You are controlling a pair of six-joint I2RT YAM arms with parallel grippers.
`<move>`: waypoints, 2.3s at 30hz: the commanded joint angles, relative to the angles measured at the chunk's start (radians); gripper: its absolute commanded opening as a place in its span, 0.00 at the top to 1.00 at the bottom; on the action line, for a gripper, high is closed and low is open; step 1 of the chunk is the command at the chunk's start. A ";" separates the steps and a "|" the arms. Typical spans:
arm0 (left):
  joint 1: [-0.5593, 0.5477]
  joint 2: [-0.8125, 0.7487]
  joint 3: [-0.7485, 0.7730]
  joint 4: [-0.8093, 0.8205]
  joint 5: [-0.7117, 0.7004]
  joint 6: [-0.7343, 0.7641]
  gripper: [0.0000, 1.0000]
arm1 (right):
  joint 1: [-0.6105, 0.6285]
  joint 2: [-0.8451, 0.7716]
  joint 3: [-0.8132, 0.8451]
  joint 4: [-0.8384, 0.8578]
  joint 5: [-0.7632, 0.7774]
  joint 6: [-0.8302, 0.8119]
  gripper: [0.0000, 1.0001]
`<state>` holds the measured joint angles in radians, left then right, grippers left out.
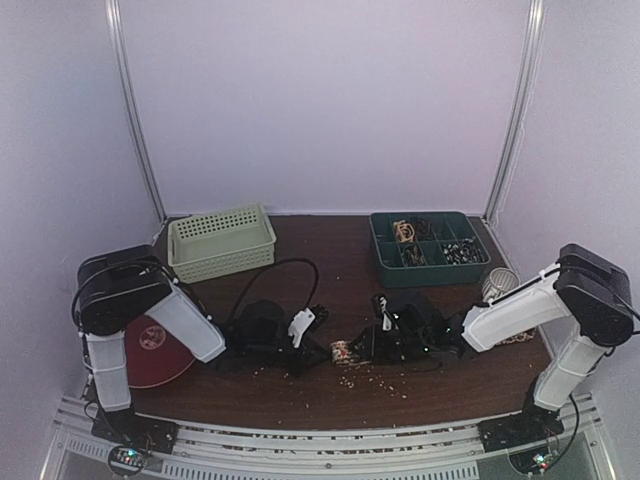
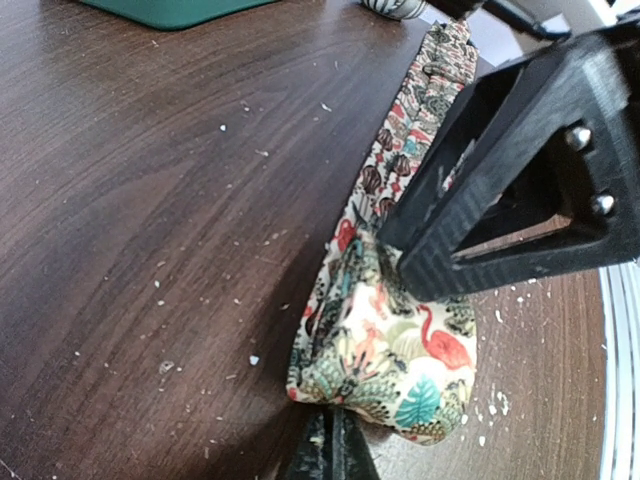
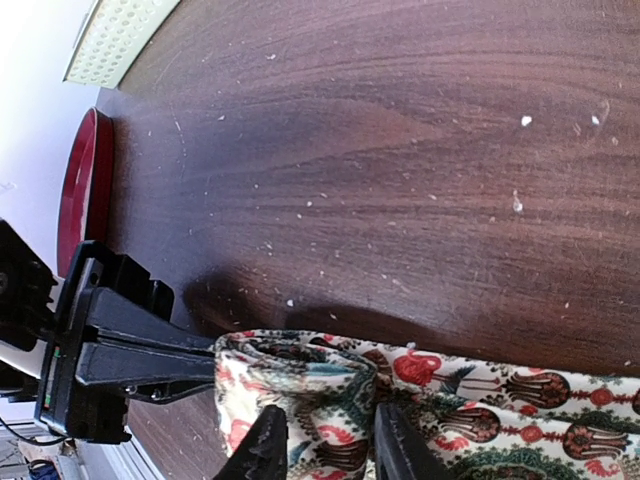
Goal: Roll the ties
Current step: Roll the tie at the center of the board.
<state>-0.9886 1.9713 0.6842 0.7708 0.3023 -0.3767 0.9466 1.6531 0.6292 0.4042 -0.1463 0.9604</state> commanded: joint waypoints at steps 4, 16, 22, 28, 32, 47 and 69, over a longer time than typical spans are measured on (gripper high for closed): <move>-0.004 0.013 -0.009 0.001 -0.041 0.020 1.00 | -0.003 -0.060 0.048 -0.142 0.044 -0.062 0.67; -0.004 0.023 -0.024 0.008 -0.041 -0.005 1.00 | -0.004 0.012 0.060 -0.122 0.009 -0.076 0.80; -0.004 0.019 -0.017 0.022 -0.004 -0.020 1.00 | -0.004 0.048 0.060 -0.124 0.018 -0.074 0.86; -0.005 0.003 0.014 0.035 0.050 -0.044 1.00 | -0.006 0.027 0.047 -0.121 0.047 -0.070 0.86; -0.005 -0.005 0.023 0.033 0.043 -0.045 1.00 | -0.017 0.020 0.028 -0.105 0.044 -0.066 0.86; -0.005 -0.020 0.052 -0.018 0.000 -0.055 1.00 | -0.029 0.007 -0.012 -0.049 0.008 -0.055 0.86; -0.030 0.005 0.084 0.000 0.001 -0.071 1.00 | -0.037 0.009 -0.050 0.008 -0.021 -0.014 0.85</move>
<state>-1.0145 1.9648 0.7216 0.7166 0.2729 -0.4549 0.9176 1.6722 0.6086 0.4267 -0.1730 0.9466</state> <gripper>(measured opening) 0.003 0.146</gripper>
